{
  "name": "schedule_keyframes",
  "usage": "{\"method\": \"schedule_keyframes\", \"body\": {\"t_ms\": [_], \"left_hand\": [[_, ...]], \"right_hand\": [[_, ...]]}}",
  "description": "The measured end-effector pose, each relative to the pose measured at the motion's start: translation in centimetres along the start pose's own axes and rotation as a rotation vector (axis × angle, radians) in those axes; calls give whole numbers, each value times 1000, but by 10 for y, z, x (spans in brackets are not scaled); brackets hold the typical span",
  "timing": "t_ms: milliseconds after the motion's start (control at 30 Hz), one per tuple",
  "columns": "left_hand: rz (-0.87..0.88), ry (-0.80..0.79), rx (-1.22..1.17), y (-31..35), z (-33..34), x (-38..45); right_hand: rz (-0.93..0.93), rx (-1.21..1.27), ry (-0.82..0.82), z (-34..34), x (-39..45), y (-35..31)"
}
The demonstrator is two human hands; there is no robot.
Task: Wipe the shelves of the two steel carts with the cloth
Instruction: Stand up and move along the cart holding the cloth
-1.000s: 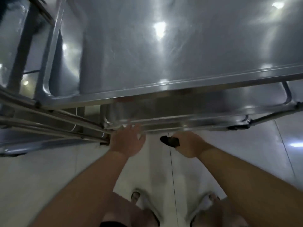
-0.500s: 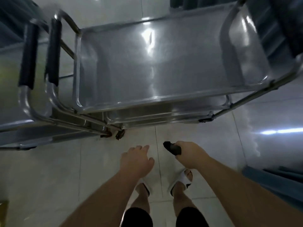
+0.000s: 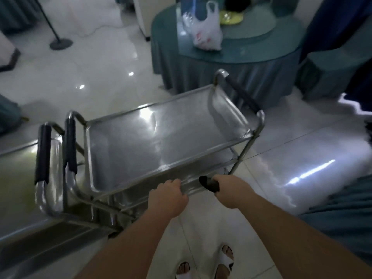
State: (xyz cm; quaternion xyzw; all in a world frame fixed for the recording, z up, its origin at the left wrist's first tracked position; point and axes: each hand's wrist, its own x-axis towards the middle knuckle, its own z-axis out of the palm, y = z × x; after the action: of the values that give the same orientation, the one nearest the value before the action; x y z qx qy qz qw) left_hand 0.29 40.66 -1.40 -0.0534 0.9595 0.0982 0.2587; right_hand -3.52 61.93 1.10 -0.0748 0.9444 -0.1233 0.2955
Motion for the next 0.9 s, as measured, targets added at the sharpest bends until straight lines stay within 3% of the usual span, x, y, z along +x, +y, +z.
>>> {"method": "schedule_keyframes", "body": {"t_ms": [233,467,900], "left_hand": [[189,95,24,64,-39,0],[351,111,135,163,-50,9],[620,172,383,473,-37,9]], "right_hand": [[102,-38,122,-40,-61,37],[258,8,212,-74,-103,129],[451,225,399,-136,-186,403]]}}
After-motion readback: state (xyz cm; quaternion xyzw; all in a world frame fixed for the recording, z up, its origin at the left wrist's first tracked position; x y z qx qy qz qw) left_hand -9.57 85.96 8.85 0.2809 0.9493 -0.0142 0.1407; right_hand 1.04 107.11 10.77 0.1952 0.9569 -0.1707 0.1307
